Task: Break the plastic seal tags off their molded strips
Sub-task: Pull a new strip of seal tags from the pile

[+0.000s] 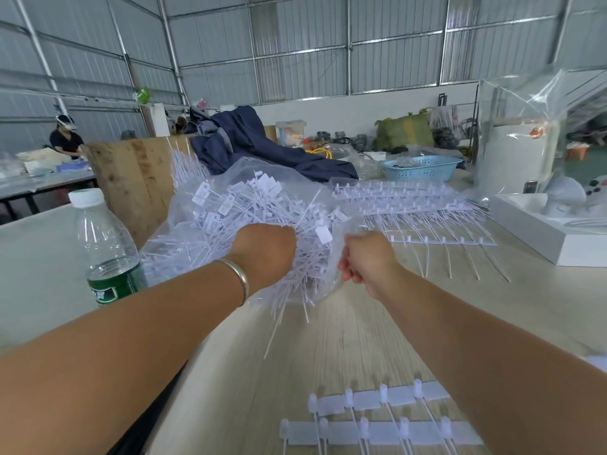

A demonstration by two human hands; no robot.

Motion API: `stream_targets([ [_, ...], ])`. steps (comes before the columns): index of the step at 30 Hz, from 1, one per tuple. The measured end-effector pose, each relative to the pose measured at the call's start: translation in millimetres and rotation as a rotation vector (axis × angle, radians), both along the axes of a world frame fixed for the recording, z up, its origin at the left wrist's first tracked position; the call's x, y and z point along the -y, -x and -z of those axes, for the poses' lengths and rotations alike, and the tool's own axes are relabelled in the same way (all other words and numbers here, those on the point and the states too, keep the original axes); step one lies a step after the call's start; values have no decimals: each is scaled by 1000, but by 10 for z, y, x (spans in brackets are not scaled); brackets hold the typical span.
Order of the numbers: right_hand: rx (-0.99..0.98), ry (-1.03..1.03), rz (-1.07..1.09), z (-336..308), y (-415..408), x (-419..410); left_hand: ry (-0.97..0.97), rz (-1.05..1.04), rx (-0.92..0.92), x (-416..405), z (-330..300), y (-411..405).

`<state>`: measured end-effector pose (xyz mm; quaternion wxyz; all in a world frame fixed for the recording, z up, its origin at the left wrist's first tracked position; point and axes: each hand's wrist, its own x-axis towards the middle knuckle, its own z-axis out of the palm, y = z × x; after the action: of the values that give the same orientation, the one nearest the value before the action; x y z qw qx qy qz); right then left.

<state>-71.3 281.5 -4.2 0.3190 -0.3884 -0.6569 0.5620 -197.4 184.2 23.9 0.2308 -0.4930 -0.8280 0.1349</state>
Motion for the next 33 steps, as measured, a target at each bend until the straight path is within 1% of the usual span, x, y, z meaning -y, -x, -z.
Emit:
stream_targets([
  [2,-110,-130,7,-53,1,19,151,-49,-130,-80,-14,-72],
  [4,-209,-264,-13,-134,-22,55,264,-66,-216,-217,1,-149],
  [6,-266,-350,-54,-209,-27,90,313,-54,-274,-391,55,-213],
  [8,-284,-401,-85,-265,-15,106,291,-54,-282,-551,74,-225],
  [10,-293,-384,-86,-287,-23,81,264,-96,-268,-683,63,-183],
  [12,-295,-325,-70,-283,-74,16,252,-171,-280,-782,69,-146],
  [14,-253,-290,-79,-260,-143,-43,232,-230,-328,-830,90,-174],
  [15,-216,-277,-95,-245,-179,-66,190,-222,-319,-848,113,-185],
  [18,-101,-255,-163,-212,-282,-89,-8,-102,-145,-841,169,-175],
  [21,-37,-236,-208,-207,-384,-59,-165,21,48,-694,122,-158],
  [25,-8,-218,-197,-175,-624,43,-338,25,525,-501,-70,-189],
  [27,79,-246,-260,-122,-856,116,-409,48,727,-405,-180,-254],
  [28,139,-274,-330,-79,-992,159,-435,68,779,-348,-213,-300],
  [29,190,-315,-405,-28,-1131,203,-456,85,788,-290,-229,-345],
  [32,306,-439,-577,114,-1509,344,-566,118,680,-102,-172,-510],
  [33,363,-471,-632,154,-1623,386,-616,139,671,-31,-130,-584],
])
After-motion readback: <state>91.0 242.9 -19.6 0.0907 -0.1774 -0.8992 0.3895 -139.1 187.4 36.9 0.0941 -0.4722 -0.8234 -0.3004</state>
